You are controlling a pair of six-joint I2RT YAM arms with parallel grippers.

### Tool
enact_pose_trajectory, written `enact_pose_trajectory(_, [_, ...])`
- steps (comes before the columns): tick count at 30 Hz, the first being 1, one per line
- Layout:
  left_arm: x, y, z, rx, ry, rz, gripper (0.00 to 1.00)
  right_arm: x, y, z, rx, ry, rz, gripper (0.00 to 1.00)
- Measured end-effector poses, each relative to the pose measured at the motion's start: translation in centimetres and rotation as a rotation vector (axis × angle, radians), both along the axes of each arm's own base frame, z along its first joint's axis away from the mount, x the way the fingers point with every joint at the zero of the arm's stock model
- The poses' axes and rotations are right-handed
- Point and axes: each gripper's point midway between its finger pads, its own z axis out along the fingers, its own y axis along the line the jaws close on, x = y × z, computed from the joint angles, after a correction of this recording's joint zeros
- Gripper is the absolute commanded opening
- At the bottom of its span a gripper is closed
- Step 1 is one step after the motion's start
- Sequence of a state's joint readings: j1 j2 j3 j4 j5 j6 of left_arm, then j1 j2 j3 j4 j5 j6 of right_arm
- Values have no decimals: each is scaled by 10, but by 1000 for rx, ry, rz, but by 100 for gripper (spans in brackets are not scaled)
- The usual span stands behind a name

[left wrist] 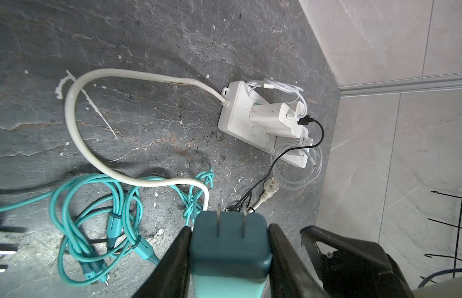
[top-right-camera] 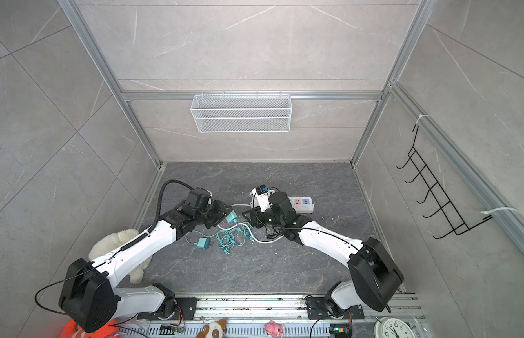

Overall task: Insert plugs into power strip
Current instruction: Pass the plug.

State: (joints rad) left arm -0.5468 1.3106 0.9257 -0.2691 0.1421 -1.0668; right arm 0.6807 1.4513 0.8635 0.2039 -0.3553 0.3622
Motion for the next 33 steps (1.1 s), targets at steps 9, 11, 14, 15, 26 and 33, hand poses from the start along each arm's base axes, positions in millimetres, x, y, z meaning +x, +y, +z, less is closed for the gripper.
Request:
enact_pose_trajectory(9, [14,-9,2,-81,-29,45,16,-16,9,-2,38,-13,52,51])
enact_pose_trajectory(11, [14,-9,-1,-96,-23,59,16,-16,12,-1,47,-23,54,51])
enact_pose_trajectory(14, [12,-7,-8,-103,-5,73,16,-12,16,-9,34,-14,44,51])
enact_pose_trajectory(15, [11,-7,-9,-103,-2,75,16,-10,18,-12,28,-11,40,51])
enact_pose_trajectory(26, [14,-9,4,-138,-35,82,16,3,33,-24,7,10,21,51])
enact_pose_trajectory(33, [18,-9,10,-161,-55,91,15,9,47,-13,31,-18,20,48])
